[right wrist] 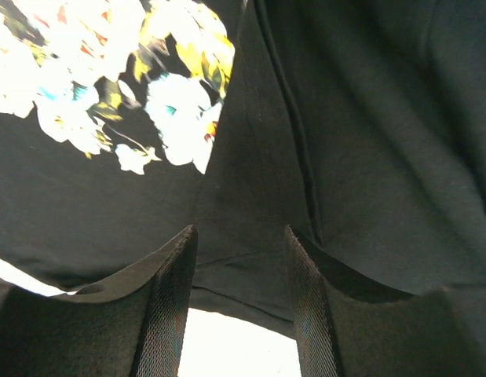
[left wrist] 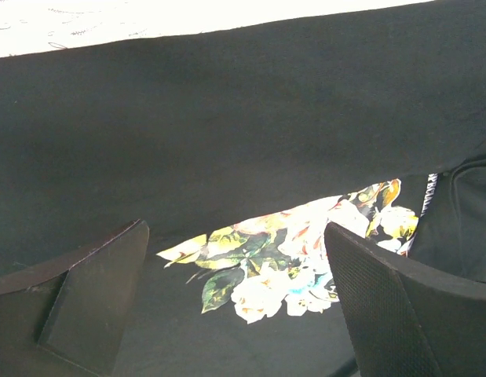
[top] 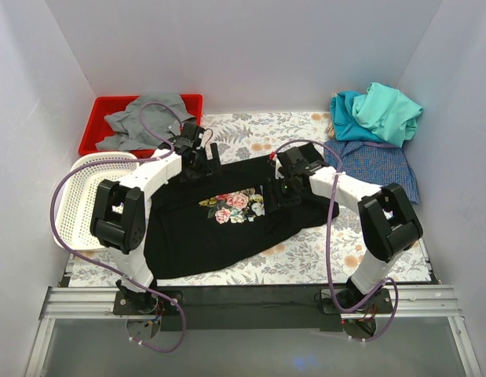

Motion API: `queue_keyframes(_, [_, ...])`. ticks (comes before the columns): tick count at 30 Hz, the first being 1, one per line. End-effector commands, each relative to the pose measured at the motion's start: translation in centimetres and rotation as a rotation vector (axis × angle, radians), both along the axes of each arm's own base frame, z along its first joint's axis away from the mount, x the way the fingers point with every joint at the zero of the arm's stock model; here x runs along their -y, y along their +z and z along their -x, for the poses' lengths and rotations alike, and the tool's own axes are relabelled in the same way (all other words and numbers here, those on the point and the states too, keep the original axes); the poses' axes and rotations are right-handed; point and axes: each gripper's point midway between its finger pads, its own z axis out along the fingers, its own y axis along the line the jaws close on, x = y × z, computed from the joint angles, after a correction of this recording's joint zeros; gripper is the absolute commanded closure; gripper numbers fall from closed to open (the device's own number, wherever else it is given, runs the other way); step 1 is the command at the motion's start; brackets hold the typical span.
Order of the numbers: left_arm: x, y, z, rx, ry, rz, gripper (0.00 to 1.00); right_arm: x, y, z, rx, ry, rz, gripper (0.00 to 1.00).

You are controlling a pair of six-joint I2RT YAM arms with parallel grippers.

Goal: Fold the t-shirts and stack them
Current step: Fold the tshirt

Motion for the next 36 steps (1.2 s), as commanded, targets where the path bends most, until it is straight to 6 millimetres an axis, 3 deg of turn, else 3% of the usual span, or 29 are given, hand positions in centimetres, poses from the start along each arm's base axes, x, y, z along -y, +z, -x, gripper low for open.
queue_keyframes(1, [-0.5,2.1,0.0,0.049,0.016,0.004,0.06,-0.4,-0.5,0.0,0.008,0.013,-0.013,0.45])
queue_keyframes(5, [-0.4,1.9,-0.1,0.042,0.01,0.005,0.06,-0.1,-1.3,0.0,-0.001,0.014,0.011,0.44])
queue_keyframes(7, [-0.3,1.8,0.0,0.038,0.008,0.008,0.06,-0.1,-1.5,0.0,-0.006,0.02,0.012,0.49])
queue_keyframes(10, [-0.3,1.6,-0.1,0.036,0.008,0.008,0.06,-0.5,-1.6,0.1,-0.014,0.028,-0.001,0.76])
queue_keyframes(11, [-0.3,1.5,-0.1,0.035,0.006,0.008,0.06,-0.5,-1.6,0.1,-0.015,0.032,-0.003,0.9])
queue_keyframes(13, [-0.3,1.4,-0.2,0.032,0.009,0.006,0.06,-0.6,-1.5,0.1,-0.015,0.033,-0.005,0.99])
queue_keyframes(19, [-0.6,1.6,-0.2,0.042,0.015,-0.009,0.06,-1.5,0.9,-0.2,0.037,0.046,-0.06,0.99])
queue_keyframes(21, [-0.7,1.7,-0.3,0.042,0.017,-0.013,0.06,-1.0,1.4,-0.6,0.064,0.021,-0.034,0.8])
queue_keyframes(23, [-0.7,1.7,-0.2,0.043,0.019,-0.01,0.06,-0.2,1.7,-0.8,0.093,-0.001,-0.01,0.54])
queue_keyframes(25, [-0.6,1.7,-0.2,0.042,0.017,-0.004,0.06,0.8,1.6,-1.2,0.118,-0.036,0.037,0.44])
queue_keyframes(28, [-0.5,1.5,-0.1,0.036,0.015,0.0,0.06,1.8,0.6,-1.1,0.111,-0.058,0.091,0.43])
queue_keyframes(36, [-0.1,1.3,0.2,0.028,0.012,0.027,0.05,2.2,-1.9,-0.4,0.058,-0.055,0.121,0.42])
